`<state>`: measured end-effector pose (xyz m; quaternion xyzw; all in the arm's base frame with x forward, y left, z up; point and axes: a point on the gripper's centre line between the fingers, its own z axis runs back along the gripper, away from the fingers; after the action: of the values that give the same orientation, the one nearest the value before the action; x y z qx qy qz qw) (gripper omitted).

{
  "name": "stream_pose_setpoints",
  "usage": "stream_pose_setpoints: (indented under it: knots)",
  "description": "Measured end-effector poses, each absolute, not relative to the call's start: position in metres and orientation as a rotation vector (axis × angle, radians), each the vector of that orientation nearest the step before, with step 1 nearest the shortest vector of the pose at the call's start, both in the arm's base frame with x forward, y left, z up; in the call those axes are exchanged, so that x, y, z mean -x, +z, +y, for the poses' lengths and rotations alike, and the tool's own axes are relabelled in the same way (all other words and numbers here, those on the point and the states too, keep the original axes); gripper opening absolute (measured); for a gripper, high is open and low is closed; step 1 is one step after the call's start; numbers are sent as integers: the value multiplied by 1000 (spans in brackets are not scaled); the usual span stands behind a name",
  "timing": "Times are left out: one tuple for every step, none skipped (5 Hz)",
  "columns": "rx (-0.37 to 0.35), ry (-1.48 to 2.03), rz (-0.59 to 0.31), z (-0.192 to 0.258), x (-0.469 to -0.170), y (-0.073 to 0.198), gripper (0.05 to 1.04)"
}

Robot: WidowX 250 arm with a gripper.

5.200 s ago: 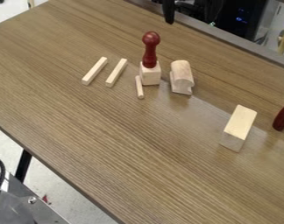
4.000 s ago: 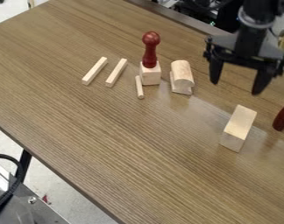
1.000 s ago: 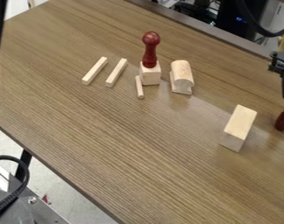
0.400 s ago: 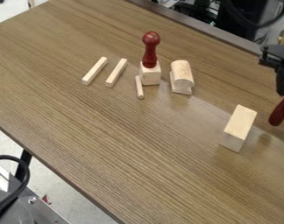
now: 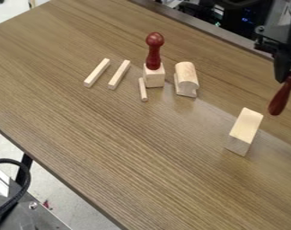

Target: Put the red cheese to the top of block

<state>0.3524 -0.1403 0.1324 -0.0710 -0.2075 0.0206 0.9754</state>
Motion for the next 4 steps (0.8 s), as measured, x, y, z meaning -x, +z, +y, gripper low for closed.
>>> stream_pose_setpoints:
  knots:
    - [143,49,-415,-138,-349,132,296]
    - [136,56,-407,-135,-348,130,295]
    - [128,72,-408,-128,-350,130,295]
    - [115,79,-378,-124,-351,119,295]
